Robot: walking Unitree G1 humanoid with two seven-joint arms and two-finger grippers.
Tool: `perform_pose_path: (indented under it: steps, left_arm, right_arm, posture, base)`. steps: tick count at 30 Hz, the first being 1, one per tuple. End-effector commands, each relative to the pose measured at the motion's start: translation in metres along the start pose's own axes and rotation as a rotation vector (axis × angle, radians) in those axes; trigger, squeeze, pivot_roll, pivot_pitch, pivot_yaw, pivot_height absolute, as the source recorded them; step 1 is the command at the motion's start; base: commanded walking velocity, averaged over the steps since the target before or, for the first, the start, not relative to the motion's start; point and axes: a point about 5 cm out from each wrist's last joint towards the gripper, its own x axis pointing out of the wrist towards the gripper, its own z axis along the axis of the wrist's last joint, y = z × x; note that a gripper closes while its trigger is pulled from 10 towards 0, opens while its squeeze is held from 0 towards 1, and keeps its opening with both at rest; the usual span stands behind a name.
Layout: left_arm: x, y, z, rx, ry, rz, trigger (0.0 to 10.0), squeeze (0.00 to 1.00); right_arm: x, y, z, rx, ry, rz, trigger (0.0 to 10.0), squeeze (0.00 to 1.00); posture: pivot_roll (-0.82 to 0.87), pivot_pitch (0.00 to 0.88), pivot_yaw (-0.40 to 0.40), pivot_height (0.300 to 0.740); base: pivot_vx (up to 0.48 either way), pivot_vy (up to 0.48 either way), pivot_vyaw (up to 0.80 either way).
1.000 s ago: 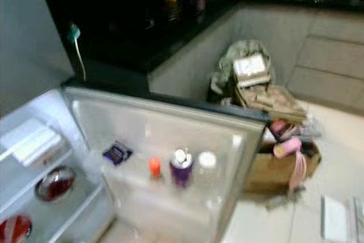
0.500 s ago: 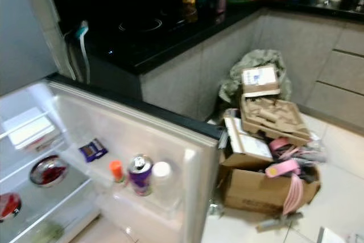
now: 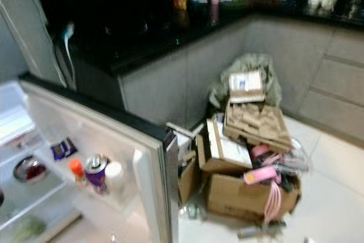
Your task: Restocking fridge
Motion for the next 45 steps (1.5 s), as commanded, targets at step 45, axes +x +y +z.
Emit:
perform_pose_path:
  steps: [45]
  left_arm:
    - [-0.001, 0.002, -0.005, 0.018, 0.022, 0.005, 10.0, 0.0]
  right_arm:
    - [-0.019, -0.067, 0.079, 1.059, -0.633, 0.077, 10.0, 0.0]
  posture:
    - [-0.08, 0.0, 0.016, 0.74]
  base:
    - [0.0, 0.0, 0.26]
